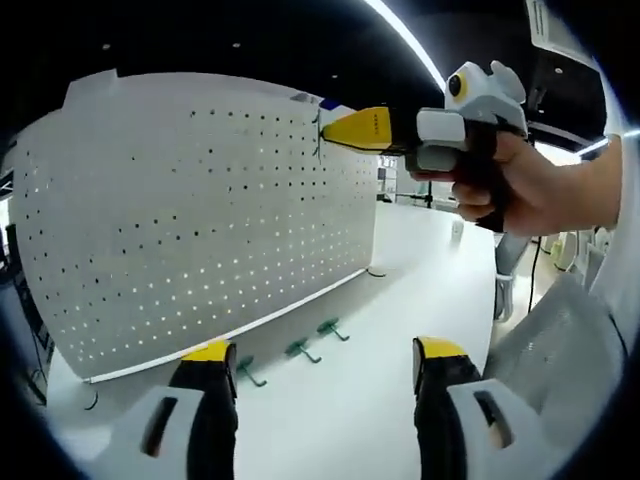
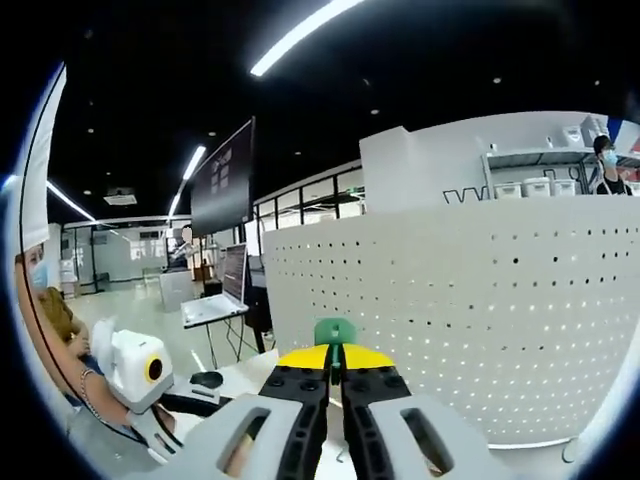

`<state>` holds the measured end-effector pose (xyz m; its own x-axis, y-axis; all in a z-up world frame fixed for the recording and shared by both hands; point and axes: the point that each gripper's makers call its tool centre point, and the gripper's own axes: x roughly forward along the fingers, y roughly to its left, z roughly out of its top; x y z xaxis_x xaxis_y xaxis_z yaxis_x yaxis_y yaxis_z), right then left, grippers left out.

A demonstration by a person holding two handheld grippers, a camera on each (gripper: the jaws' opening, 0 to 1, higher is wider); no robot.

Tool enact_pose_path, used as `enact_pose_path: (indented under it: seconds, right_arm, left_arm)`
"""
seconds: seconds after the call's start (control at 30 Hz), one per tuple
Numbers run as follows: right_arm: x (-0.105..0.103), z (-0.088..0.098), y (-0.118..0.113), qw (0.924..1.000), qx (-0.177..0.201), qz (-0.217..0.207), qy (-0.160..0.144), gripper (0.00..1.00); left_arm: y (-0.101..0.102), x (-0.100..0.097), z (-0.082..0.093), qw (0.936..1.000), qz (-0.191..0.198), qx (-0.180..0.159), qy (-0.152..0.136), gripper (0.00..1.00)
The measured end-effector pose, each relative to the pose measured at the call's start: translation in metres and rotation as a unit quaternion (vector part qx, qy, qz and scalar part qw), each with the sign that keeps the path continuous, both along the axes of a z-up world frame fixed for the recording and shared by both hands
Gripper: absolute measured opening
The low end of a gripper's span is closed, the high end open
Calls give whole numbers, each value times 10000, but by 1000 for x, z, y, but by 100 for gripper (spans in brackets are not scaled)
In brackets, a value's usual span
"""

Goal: Insert the hook assembly into the mounting plate slot until the hook locks in place.

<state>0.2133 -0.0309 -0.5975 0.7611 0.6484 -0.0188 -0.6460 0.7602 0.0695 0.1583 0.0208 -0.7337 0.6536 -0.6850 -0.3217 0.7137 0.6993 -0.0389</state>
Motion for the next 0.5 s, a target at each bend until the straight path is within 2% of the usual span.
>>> enact_pose_path:
  seconds: [0.5]
  right_arm:
    - [34,15,-15,9988,-130,-479,-36,0]
  left_arm:
    - [9,-2,-8,9998,185,8,94,72]
